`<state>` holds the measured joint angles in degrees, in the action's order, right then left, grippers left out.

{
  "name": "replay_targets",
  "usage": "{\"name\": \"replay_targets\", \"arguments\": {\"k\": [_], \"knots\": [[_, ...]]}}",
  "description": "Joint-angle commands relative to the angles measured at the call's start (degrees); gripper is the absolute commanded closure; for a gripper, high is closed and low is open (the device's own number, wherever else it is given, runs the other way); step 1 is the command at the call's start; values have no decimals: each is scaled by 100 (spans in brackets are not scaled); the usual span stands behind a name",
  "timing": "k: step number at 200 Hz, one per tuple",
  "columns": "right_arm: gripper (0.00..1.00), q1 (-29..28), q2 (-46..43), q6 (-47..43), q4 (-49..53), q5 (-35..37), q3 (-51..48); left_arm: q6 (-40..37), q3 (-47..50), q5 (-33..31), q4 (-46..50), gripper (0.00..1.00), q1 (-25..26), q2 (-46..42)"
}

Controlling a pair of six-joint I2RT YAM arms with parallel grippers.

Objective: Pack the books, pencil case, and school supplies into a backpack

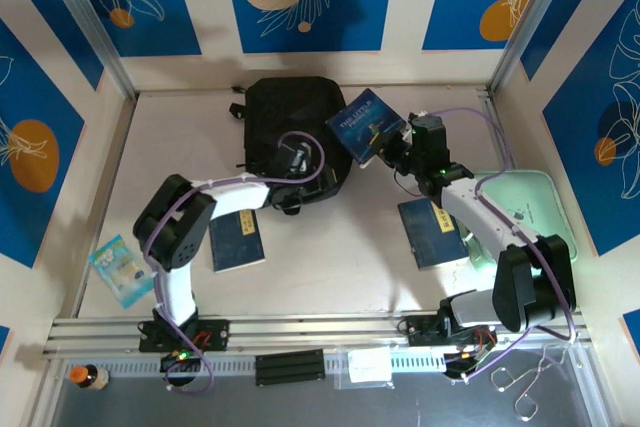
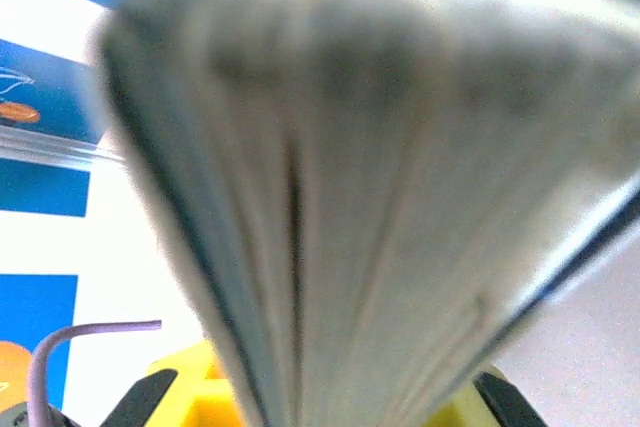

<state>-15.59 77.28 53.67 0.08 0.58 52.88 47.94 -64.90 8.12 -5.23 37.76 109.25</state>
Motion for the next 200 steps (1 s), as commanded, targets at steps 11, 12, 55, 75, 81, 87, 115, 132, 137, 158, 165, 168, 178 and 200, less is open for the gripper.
{"name": "replay_targets", "arguments": {"k": [11, 12, 55, 75, 81, 87, 115, 132, 137, 158, 165, 168, 178, 200], "knots": [[99, 233, -364, -264, 176, 267, -106, 145, -690, 621, -27, 30, 466, 637], [99, 242, -367, -262, 181, 267, -109, 145, -717, 625, -20, 30, 472, 657], [99, 564, -581, -224, 374, 146, -242, -262, -1551, 722, 435, 31, 655, 849], [99, 735, -743, -285, 503, 86, -280, -1092, -1706, 619, 1106, 30, 628, 498], [99, 787, -788, -319, 550, 63, -295, -1491, -1738, 591, 1353, 29, 612, 376], [99, 839, -829, -338, 598, 44, -303, -1927, -1773, 548, 1625, 29, 589, 250], [99, 1026, -1033, -436, 761, 48, -388, -4056, -1766, -243, 2871, 20, 542, -359], [100, 1106, -1107, -440, 792, 23, -452, -4953, -1621, -613, 3349, 17, 457, -675], [100, 1124, -1118, -436, 805, 1, -462, -5203, -1570, -620, 3455, 16, 440, -752], [100, 1163, -1153, -393, 802, -36, -537, -6179, -1332, -809, 3859, 15, 430, -1035], [100, 1164, -1147, -374, 801, -40, -551, -6411, -1291, -919, 3972, 15, 432, -1091], [100, 1164, -1152, -367, 801, -49, -559, -6498, -1283, -954, 4026, 15, 434, -1102], [100, 1164, -1151, -337, 784, -58, -579, -6730, -1308, -1026, 4223, 15, 433, -1108], [100, 1149, -1136, -264, 748, -84, -630, -7007, -1560, -929, 4688, 19, 428, -915]]}}
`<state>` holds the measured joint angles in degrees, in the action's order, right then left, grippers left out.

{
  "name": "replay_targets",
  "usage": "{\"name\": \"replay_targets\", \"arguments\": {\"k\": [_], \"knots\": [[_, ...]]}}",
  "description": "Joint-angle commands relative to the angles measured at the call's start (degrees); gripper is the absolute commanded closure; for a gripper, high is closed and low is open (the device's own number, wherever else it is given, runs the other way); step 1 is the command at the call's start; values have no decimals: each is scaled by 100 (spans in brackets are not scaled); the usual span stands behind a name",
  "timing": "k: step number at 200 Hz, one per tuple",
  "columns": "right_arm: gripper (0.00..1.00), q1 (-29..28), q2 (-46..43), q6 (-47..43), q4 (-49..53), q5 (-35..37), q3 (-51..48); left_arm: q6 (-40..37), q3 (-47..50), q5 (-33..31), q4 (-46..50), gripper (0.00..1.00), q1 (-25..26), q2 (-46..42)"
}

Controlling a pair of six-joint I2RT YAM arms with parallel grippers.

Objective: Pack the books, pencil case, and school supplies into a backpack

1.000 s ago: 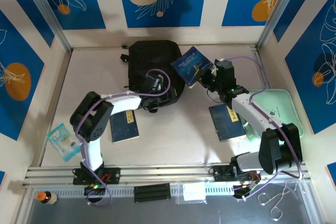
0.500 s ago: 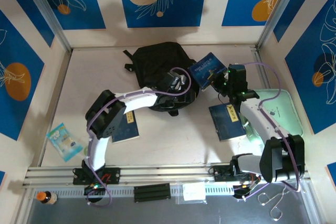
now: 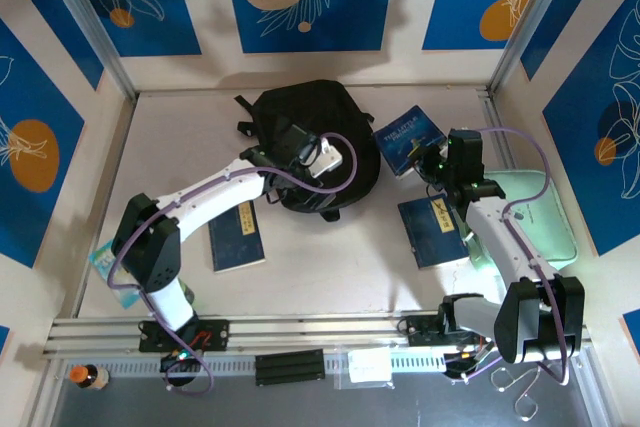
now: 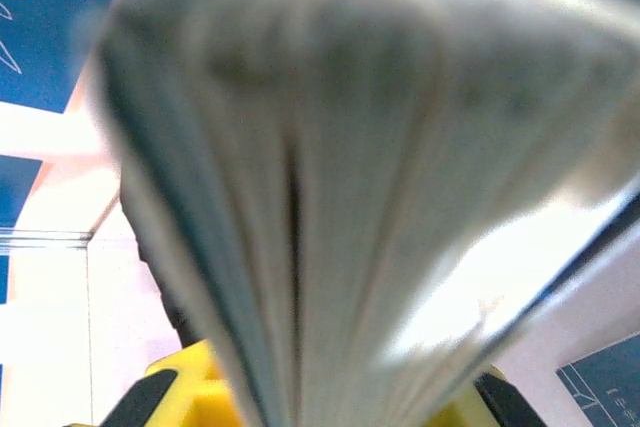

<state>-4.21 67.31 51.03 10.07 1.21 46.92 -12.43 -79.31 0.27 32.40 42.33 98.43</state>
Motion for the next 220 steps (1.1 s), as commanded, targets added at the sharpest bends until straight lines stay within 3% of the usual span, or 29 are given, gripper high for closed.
{"name": "replay_targets", "arguments": {"k": [1, 44, 93, 127, 158, 187, 220], "knots": [[100, 13, -139, 2, -251, -147, -29, -976, -138, -143, 938, 19, -35, 185], [100, 8, -200, 89, -274, -177, -64, -1112, -541, 1, 1106, 26, -23, 730], [100, -34, -201, 176, -361, -217, -95, -1168, -905, -844, 964, 46, -16, 1163], [100, -102, -146, 224, -408, -227, -127, -1201, -963, -836, 907, 48, -14, 1237], [100, -136, -78, 264, -422, -227, -130, -1286, -973, -711, 898, 48, -14, 1335], [100, -148, -61, 263, -413, -210, -126, -1533, -962, -704, 921, 35, 43, 1393], [100, -150, -60, 289, -410, -210, -139, -1776, -968, -541, 1007, 28, 69, 1286]]}}
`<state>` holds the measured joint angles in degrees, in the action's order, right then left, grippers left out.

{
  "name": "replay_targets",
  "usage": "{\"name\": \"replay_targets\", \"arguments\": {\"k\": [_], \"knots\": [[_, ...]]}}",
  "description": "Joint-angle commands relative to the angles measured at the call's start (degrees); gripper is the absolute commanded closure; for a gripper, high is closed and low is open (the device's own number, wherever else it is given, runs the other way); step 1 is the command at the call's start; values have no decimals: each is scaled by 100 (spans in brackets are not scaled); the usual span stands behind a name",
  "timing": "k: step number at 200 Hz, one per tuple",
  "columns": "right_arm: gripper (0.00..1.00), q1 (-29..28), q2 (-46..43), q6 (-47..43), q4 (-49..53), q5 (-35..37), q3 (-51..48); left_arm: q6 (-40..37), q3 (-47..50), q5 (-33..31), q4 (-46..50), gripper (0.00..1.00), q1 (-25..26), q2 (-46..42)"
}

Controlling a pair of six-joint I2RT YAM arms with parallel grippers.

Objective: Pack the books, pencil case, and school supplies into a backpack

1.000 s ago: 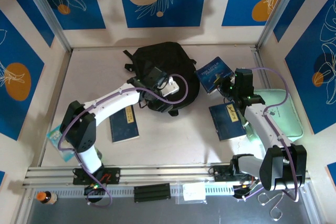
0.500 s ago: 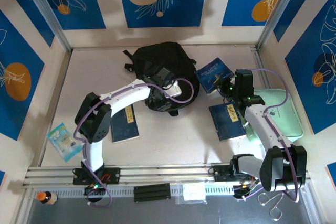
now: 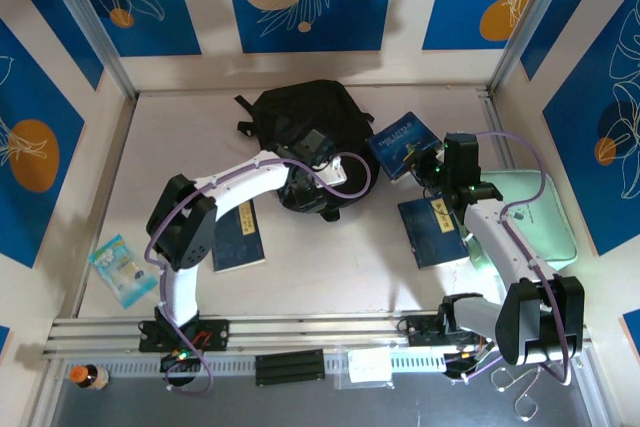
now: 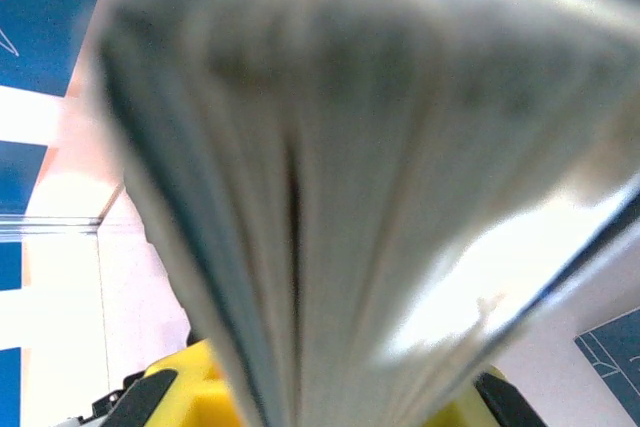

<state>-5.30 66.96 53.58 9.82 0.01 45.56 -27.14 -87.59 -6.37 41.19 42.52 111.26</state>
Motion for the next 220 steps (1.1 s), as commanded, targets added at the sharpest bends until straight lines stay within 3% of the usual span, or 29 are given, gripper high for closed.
{"name": "replay_targets", "arguments": {"k": [1, 34, 60, 89, 103, 132, 220], "knots": [[100, -37, -25, 36, -385, -90, -3, -316, -142, 134, 136, 28, 52, 2], [100, -41, -25, 57, -380, -80, -30, -619, -228, 238, 377, 25, 136, 98], [100, -40, -8, 95, -391, -80, -38, -922, -324, -427, 345, 27, 311, 323], [100, -14, -32, 109, -371, -82, -59, -1013, -316, -578, 93, 30, 377, 287], [100, 16, -58, 118, -350, -89, -68, -1046, -303, -662, -50, 35, 397, 251], [100, 88, -128, 118, -316, -91, -93, -960, -294, -756, -263, 60, 389, 84], [100, 523, -614, -34, -2, -76, -101, -472, -54, -222, -505, 91, 168, -704]]}}
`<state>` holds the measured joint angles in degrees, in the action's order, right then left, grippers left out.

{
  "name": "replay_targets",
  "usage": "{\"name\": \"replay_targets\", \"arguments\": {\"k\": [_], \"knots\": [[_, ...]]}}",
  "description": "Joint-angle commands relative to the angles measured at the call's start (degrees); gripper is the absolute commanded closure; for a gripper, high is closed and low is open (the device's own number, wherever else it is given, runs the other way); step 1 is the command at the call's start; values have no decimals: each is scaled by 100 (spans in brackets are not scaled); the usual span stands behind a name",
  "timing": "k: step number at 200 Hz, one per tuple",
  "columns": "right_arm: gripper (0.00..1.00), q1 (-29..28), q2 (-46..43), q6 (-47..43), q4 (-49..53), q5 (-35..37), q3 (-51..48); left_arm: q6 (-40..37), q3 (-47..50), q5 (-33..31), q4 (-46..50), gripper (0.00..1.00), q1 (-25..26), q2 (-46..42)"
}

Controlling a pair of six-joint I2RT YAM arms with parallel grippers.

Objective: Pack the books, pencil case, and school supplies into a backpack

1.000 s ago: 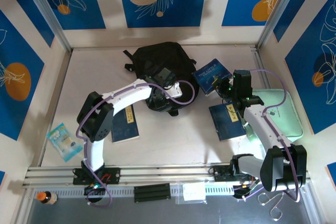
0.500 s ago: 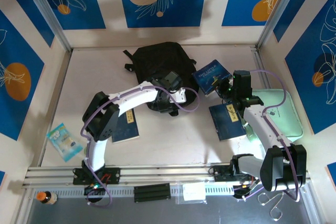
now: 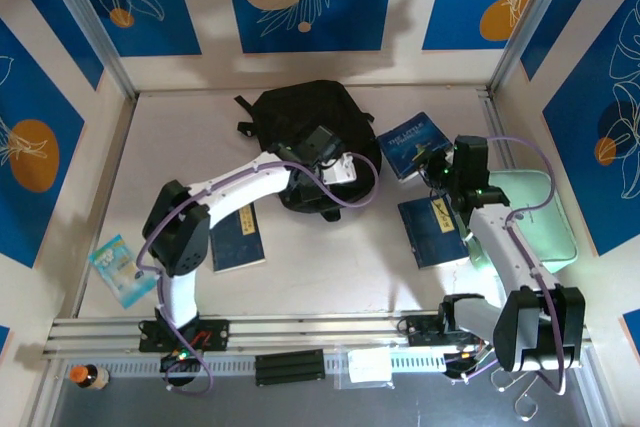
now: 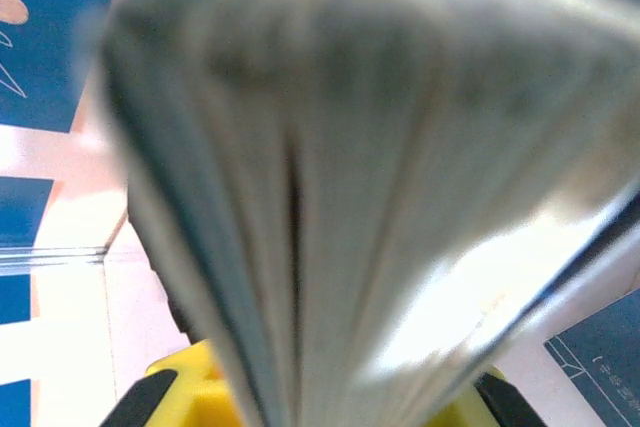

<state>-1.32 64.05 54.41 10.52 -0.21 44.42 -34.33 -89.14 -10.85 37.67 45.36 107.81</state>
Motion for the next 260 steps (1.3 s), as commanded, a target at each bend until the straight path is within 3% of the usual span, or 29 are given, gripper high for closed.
{"name": "replay_targets", "arguments": {"k": [1, 35, 108, 133, 204, 260], "knots": [[100, 129, -327, -120, -61, -52, 18, 262, 104, 225, -163, 91, -116, -367], [100, 316, -622, -141, 172, -51, 1, 908, 287, 325, -619, 96, -404, -705], [100, 592, -1061, 150, 908, -1218, 29, 2455, 773, 465, -2270, 100, -951, -1504], [100, 317, -1041, 666, 680, -1796, -48, 2545, 837, 285, -2995, 100, -951, -1587], [100, -1019, -312, 1796, 219, -1434, 12, 2541, 995, 1089, -4096, 100, -876, -1628], [99, -1248, 354, 2743, -1009, -1549, -27, 2439, 1364, 1473, -4277, 100, -782, -1781]]}}
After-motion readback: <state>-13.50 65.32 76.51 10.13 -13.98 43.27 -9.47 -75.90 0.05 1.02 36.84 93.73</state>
